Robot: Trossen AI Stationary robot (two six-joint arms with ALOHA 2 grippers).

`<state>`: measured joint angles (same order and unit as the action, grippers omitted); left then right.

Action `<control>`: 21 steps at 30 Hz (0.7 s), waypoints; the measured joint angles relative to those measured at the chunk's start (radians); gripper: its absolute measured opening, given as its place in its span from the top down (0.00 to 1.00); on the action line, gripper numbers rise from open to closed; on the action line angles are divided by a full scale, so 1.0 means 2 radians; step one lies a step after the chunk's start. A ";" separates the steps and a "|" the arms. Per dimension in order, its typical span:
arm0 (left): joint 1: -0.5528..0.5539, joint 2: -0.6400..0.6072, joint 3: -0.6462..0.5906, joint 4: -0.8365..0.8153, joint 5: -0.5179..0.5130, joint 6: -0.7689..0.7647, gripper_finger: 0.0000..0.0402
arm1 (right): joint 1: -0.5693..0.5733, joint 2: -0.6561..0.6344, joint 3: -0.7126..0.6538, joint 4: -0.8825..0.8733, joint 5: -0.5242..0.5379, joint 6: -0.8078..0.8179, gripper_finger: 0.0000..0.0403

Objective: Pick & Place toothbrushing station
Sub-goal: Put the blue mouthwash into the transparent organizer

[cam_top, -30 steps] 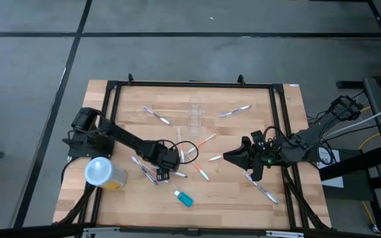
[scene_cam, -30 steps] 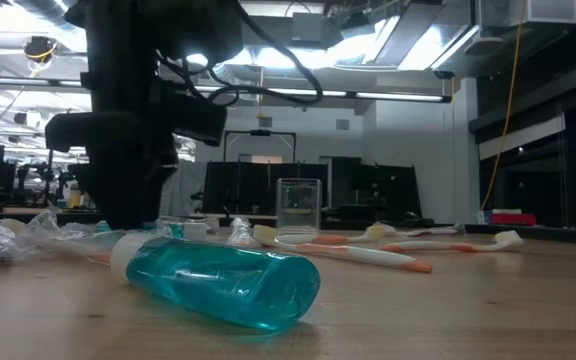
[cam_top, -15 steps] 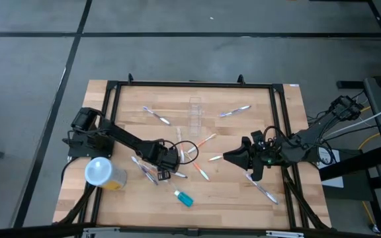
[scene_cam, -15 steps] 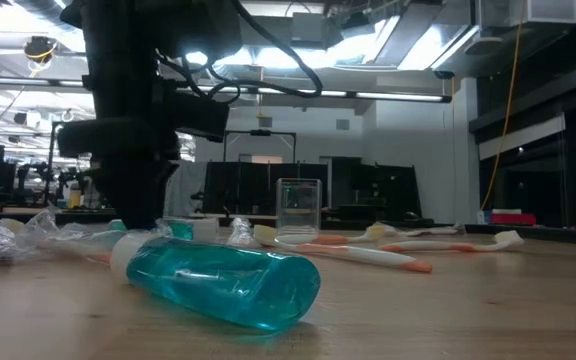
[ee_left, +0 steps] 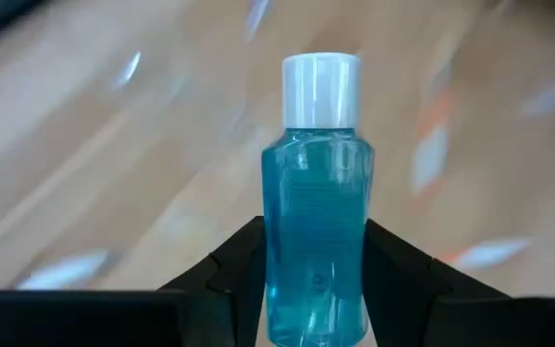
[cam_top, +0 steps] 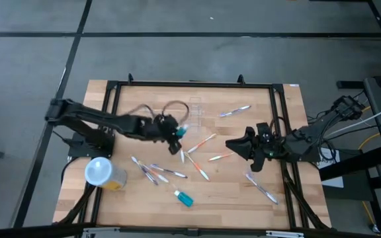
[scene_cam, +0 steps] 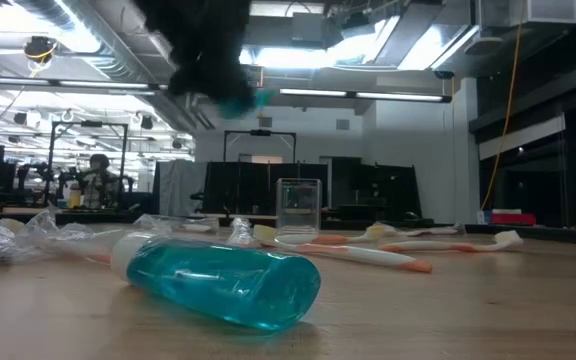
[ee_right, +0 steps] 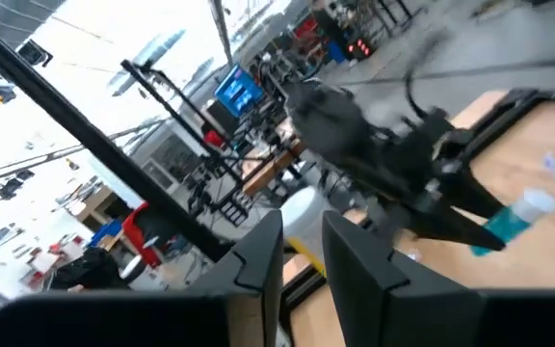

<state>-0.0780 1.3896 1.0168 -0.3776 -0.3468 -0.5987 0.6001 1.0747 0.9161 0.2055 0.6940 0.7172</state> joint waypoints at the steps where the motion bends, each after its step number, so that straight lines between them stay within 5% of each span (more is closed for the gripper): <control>1: 0.005 -0.015 0.000 0.030 0.016 0.013 0.67 | -0.005 -0.001 0.000 0.000 -0.011 -0.011 0.80; 4: 0.018 -0.047 0.002 0.124 0.112 0.066 0.67 | -0.025 -0.003 0.000 0.004 -0.057 -0.026 0.80; 9: 0.026 -0.045 0.002 0.233 0.346 0.073 0.66 | -0.072 -0.003 0.000 0.003 -0.150 -0.020 0.80; 14: 0.028 -0.017 0.002 0.294 0.433 0.020 0.66 | -0.116 -0.003 0.002 -0.009 -0.270 0.003 0.80; 18: 0.027 0.005 0.002 0.359 0.519 -0.039 0.66 | -0.132 0.007 0.047 -0.124 -0.358 0.002 0.80; 21: 0.027 0.016 0.002 0.388 0.565 -0.082 0.66 | -0.131 0.024 0.105 -0.209 -0.374 -0.062 0.80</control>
<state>-0.0238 1.4208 1.0203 0.3974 0.7823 -0.7618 0.3378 1.1233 1.1269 -0.2119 -0.0543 0.5941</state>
